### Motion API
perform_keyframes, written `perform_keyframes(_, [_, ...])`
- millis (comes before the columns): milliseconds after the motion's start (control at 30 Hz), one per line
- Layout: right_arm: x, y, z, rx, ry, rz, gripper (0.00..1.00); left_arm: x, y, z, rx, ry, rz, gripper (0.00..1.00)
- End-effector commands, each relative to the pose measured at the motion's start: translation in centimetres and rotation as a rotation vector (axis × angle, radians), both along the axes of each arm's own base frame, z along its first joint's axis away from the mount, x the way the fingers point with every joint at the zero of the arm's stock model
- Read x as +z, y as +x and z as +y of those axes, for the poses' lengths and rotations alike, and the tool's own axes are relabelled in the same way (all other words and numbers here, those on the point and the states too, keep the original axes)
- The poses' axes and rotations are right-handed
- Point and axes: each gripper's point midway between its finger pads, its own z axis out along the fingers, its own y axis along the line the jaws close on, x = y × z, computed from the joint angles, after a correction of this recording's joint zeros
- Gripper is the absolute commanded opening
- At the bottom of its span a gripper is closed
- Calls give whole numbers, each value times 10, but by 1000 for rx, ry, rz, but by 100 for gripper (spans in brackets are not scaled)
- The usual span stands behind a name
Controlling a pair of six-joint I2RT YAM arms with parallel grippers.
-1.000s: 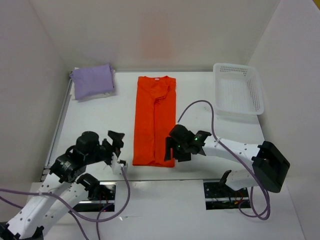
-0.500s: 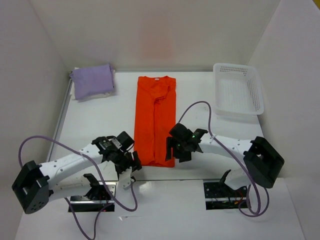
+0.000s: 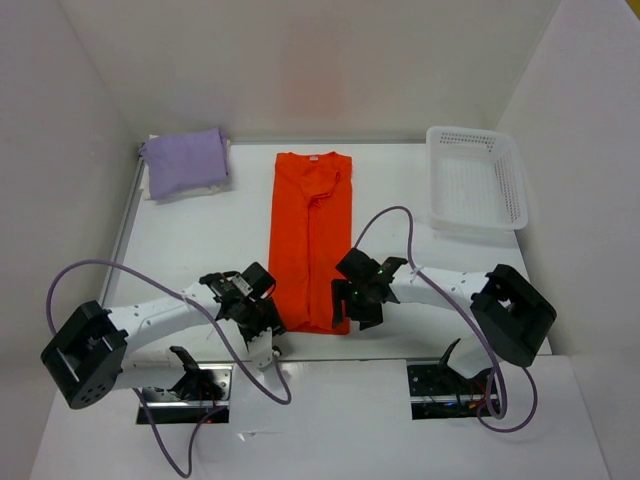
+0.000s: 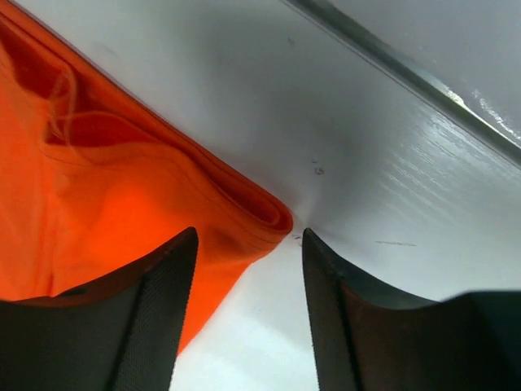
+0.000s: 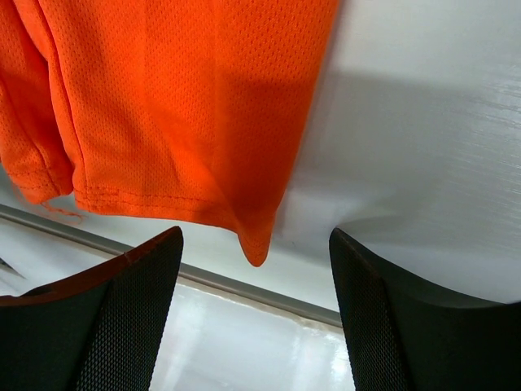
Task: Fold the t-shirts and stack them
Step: Grab the bottom of the folded rectangular tshirt with both arms, then fold the folded rectangular tshirt in 1/3 of the way
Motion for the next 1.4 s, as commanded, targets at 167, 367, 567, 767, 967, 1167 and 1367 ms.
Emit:
perform_keyframes(167, [-1,7,7,17,14,-5,66,-6,5,-9,41,-31,41,53])
perform_keyframes(367, [-8,8,5,18,5,11,51,-4,-6,-14,16,-35,72,44])
perform_keyframes(567, [-14,7,8,21,5,24,43,-4,-12,-15,7,-34,90,32])
perform_keyframes(767, [-21,11,7,20,-15,38,7,12,-5,-29,90,-86,121,13])
perform_keyframes(967, [4,29,9,39,-5,-5,0,31,20,-32,276,-88,105,7])
perform_keyframes(1167, [60,92,1,-29,70,-146,0,74,72,-30,516,-227,97,0])
perform_keyframes(1367, [69,153,5,-7,62,-197,0,115,155,-14,752,-391,32,0])
